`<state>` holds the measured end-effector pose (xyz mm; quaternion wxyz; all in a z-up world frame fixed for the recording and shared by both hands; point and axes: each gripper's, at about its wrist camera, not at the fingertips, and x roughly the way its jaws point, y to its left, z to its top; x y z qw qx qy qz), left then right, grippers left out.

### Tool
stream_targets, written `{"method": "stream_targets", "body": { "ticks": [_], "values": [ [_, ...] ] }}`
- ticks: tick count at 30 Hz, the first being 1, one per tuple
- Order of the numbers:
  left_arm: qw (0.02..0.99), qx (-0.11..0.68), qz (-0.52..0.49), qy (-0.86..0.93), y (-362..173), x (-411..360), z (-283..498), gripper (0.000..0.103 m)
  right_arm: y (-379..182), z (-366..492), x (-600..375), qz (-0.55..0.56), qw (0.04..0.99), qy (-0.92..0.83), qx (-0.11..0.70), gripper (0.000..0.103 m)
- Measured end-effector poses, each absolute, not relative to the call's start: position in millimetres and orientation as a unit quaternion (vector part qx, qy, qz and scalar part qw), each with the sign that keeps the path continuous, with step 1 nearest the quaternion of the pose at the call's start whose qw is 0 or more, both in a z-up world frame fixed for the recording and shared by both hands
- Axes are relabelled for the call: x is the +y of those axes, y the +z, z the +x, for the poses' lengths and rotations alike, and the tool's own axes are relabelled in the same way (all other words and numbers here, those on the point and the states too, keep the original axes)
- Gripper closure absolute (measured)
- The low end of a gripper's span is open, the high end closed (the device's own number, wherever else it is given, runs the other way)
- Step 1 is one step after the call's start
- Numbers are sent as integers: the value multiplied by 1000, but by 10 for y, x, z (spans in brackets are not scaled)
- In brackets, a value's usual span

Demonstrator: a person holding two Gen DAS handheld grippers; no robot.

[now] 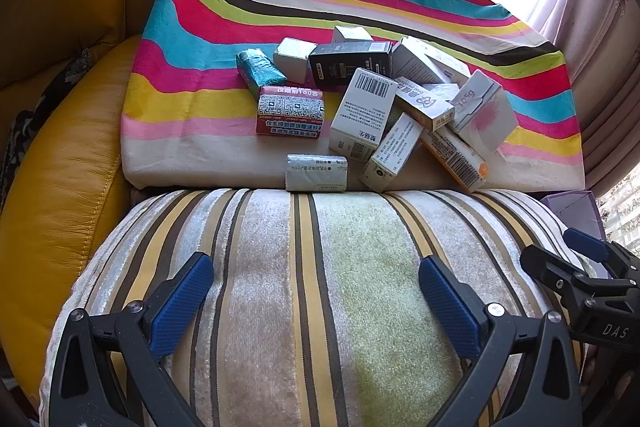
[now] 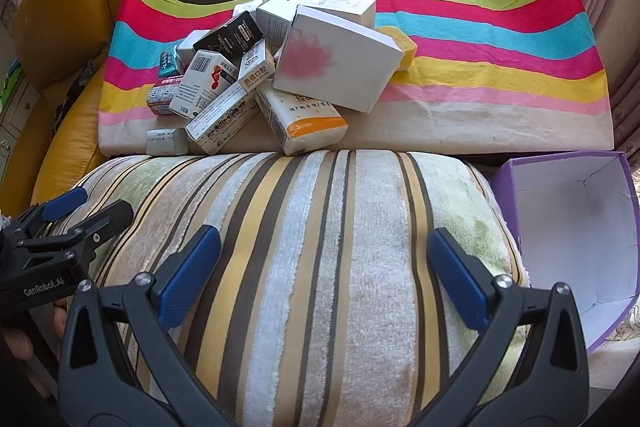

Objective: Organize objects
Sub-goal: 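Grasp the large white pink-printed box with the right tool while the left tool reaches the pile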

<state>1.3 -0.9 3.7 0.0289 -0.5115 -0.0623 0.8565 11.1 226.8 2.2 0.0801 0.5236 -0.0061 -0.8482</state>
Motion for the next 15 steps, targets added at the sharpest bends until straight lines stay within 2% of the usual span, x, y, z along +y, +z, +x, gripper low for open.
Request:
{"method": "stream_targets", "body": {
  "ticks": [15],
  "values": [
    [36,-66,-496,865,115,3,-8,0,163,-55,2265,496,140,-857,3,0]
  ]
}}
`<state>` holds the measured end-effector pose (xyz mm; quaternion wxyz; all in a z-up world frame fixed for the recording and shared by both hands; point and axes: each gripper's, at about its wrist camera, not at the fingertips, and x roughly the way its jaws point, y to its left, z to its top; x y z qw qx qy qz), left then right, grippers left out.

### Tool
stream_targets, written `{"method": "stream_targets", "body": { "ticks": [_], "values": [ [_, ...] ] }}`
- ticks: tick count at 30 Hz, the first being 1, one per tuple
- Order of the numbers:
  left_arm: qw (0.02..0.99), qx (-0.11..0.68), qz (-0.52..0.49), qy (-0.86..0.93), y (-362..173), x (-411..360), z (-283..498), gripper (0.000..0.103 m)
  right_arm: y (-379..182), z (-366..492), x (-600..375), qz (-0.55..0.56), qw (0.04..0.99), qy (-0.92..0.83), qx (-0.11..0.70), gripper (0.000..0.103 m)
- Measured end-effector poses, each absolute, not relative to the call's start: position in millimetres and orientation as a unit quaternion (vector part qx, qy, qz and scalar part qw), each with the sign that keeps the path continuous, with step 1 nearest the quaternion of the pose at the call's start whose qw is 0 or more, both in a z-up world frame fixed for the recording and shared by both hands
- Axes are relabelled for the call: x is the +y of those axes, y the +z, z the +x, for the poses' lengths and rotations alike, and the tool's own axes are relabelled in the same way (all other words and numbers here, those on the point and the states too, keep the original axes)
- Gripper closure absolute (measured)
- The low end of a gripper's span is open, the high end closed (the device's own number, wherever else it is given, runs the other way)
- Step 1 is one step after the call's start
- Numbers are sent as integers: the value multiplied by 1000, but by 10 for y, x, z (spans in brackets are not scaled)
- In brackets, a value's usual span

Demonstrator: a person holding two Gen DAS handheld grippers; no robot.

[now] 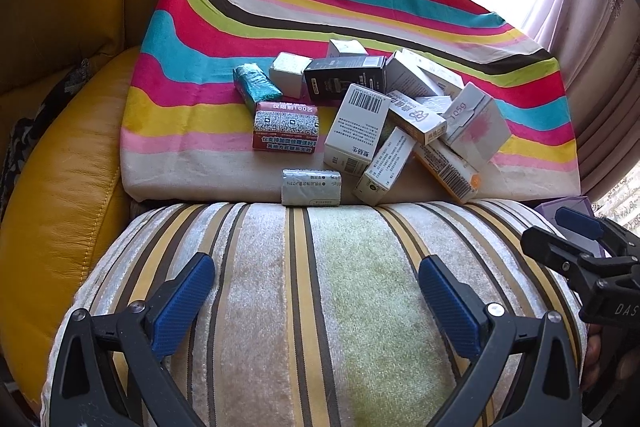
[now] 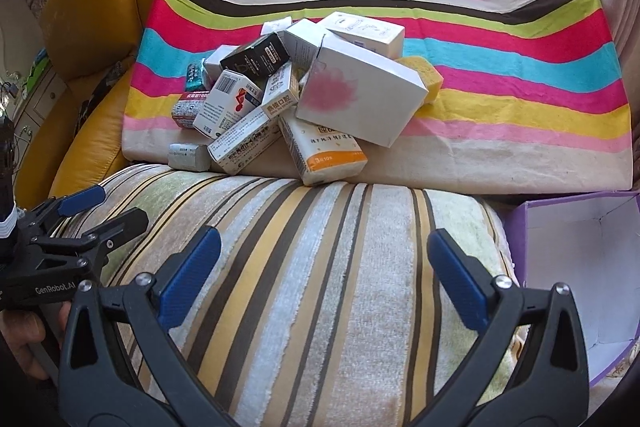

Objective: Organize objects
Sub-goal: 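Grasp the large white pink-printed box with the right tool while the left tool reaches the pile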

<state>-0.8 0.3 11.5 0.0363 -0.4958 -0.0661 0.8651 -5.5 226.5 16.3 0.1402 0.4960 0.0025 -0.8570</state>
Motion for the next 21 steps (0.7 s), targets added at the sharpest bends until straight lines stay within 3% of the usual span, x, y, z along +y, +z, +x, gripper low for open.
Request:
{"method": "stream_targets", "body": {
  "ticks": [21],
  "values": [
    [57,-58,-476,875,237,104,-569,18,254,-678,2356,463,170,-870,-26,0]
  ]
}}
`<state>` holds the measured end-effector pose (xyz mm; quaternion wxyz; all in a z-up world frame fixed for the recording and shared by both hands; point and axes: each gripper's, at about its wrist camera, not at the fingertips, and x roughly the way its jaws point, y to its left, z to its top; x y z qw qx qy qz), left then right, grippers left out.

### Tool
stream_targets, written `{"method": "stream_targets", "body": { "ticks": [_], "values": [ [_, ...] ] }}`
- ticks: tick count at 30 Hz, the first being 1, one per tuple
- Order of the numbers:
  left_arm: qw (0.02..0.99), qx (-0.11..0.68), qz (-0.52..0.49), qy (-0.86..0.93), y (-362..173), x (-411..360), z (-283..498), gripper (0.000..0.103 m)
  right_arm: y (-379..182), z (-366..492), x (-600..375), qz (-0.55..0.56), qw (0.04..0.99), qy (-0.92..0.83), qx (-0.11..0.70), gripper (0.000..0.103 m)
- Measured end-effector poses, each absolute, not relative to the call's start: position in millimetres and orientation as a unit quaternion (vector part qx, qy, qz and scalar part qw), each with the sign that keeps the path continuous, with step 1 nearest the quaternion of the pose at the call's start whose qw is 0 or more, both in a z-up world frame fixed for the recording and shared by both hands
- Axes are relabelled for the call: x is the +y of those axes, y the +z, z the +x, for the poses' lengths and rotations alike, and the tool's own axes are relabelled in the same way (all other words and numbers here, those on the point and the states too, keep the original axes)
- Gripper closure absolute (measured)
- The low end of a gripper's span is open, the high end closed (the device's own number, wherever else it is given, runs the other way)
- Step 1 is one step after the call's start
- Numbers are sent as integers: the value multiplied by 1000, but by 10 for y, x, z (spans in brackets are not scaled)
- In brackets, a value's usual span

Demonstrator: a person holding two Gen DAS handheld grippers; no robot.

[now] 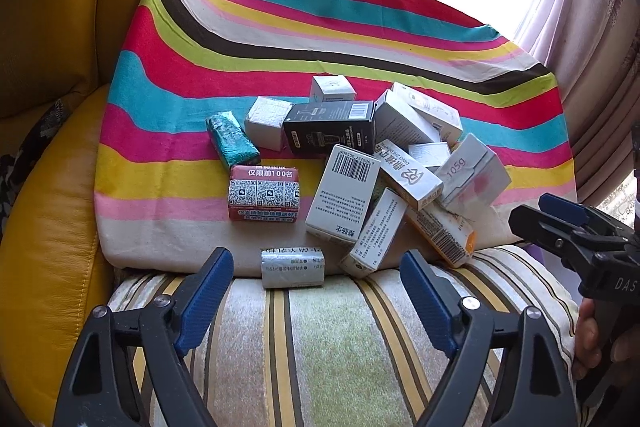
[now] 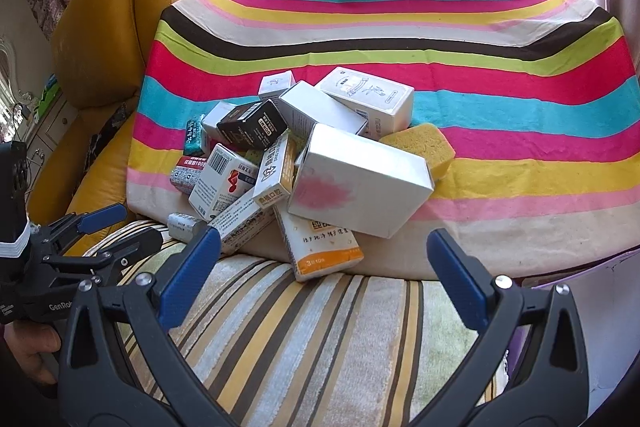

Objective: Organize objects
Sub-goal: 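Grasp the large white pink-printed box with the right tool while the left tool reaches the pile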

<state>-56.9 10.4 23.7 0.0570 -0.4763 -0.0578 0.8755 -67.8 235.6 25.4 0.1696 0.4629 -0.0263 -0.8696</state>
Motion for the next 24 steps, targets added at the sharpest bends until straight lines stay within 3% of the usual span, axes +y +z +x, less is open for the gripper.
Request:
{"method": "stream_targets", "body": {
  "ticks": [4,24],
  "values": [
    [66,-49,-480,873,215,163,-726,24,183,-778,2364,475,170,-863,-32,0],
    [80,-7,-516,853,-26,383,-1243,28,-26,-1222,2333,505,164,-846,-47,0]
  ]
}}
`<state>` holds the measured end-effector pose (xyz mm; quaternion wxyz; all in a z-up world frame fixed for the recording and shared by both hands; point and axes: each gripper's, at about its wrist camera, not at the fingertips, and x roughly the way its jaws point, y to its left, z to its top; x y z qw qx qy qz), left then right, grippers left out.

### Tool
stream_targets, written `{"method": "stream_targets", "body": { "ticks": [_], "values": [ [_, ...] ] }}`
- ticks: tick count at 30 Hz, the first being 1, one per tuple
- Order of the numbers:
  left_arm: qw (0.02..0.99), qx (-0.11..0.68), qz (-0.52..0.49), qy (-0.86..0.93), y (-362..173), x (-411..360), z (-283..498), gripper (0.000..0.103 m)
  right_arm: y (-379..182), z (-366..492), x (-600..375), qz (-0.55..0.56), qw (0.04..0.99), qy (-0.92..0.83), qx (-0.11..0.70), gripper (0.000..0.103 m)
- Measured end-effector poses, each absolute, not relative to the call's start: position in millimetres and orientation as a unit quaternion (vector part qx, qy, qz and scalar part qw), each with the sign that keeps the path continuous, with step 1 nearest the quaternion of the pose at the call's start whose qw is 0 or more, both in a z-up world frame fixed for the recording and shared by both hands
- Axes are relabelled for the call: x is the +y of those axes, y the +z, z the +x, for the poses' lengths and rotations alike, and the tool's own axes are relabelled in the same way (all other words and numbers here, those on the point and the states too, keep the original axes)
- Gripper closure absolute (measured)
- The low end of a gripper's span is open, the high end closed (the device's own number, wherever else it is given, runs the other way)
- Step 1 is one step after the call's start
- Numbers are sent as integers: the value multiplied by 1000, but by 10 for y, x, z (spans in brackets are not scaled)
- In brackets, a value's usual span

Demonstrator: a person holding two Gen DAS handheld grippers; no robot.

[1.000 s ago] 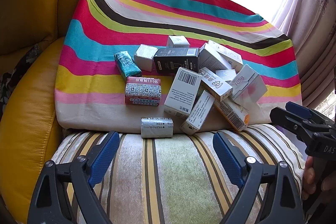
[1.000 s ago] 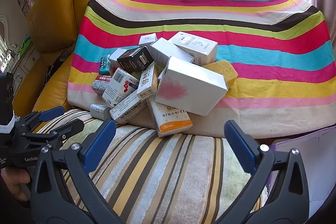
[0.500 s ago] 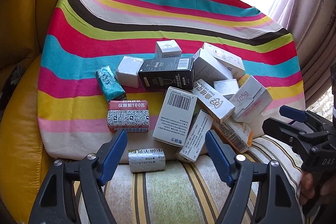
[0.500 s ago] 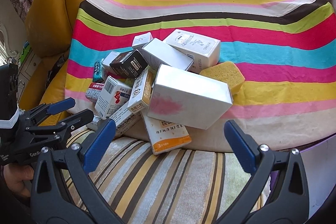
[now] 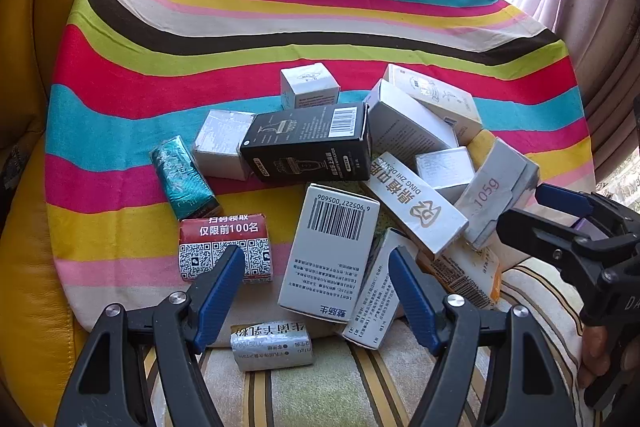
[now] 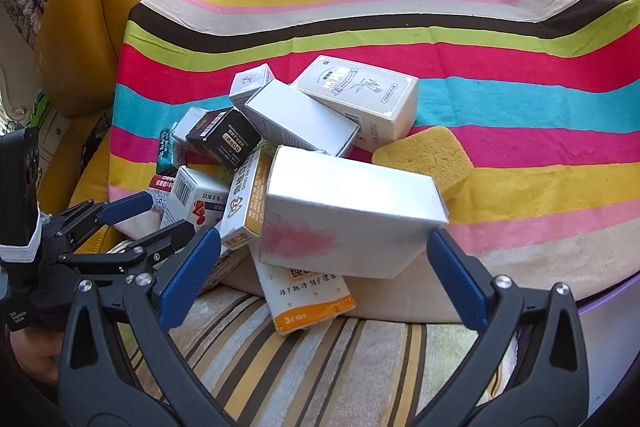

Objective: Organize objects
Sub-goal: 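Grasp the large white pink-printed box with the right tool while the left tool reaches the pile, then grasp the white barcode box with the left tool while the right tool holds its box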

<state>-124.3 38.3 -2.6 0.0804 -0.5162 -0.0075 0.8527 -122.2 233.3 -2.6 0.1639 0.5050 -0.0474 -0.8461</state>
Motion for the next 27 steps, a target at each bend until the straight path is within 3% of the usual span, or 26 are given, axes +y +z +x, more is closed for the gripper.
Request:
{"method": "stream_targets", "body": {
  "ticks": [8,12,27],
  "values": [
    [86,-1,-525,847,-98,467,-1303,43,-113,-1325,2439,517,157,-839,-68,0],
    [90,-3,-530,843,-135,474,-1327,57,-143,-1368,2447,522,154,-836,-66,0],
    [69,-2,-501,863,-3,431,-1208,60,-139,-1312,2488,516,164,-837,-76,7]
  ]
}}
